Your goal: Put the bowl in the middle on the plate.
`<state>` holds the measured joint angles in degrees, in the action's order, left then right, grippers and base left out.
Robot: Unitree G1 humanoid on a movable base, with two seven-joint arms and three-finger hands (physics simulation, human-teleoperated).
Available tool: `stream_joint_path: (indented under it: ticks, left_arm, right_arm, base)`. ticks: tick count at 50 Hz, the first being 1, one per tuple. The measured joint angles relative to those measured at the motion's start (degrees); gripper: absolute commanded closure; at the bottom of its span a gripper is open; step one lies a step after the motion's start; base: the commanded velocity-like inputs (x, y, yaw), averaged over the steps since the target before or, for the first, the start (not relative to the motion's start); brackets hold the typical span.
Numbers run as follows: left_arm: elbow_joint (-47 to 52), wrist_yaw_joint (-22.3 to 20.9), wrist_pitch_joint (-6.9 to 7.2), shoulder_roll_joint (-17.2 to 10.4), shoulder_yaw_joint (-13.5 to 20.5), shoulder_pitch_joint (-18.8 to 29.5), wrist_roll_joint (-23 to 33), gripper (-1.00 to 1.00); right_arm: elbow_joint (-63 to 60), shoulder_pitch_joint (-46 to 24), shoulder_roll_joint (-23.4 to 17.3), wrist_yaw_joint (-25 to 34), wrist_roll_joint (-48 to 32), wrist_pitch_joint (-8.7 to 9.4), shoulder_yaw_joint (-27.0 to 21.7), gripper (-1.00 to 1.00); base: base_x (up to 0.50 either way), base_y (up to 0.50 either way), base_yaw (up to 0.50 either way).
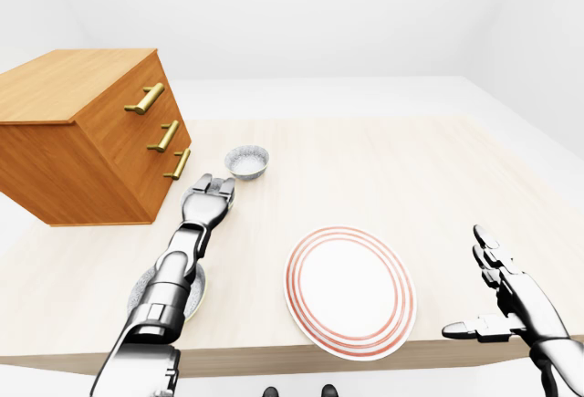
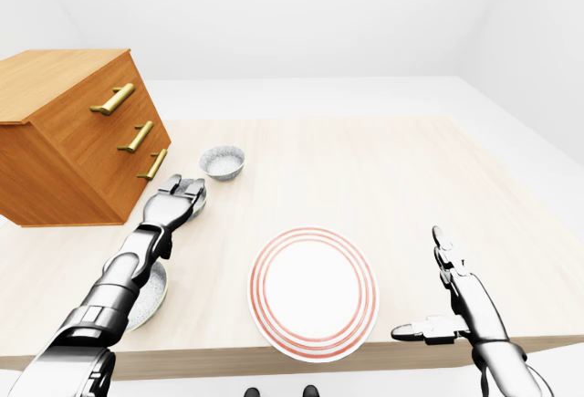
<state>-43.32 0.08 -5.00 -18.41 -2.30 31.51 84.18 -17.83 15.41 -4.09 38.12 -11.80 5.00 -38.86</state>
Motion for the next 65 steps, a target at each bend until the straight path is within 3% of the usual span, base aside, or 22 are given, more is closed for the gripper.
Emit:
stream_joint_path:
  ticks: [34, 65]
  left_arm:
    - [-14.0, 5.6, 0.00, -1.4, -1.1, 6.6, -2.7, -1.00]
    - [-17.5, 6.0, 0.00, -1.4, -1.9, 8.5, -4.4, -1.00]
  right_arm:
    - [-1.1, 0.1, 0.3, 0.7, -0.2, 0.00, -0.3, -1.00]
    - [-0.4, 0.1, 0.2, 0.5, -0.1, 0.00, -0.2, -1.00]
  base:
    - [0.00, 0.00, 0.00]
    - [0.00, 0.00, 0.00]
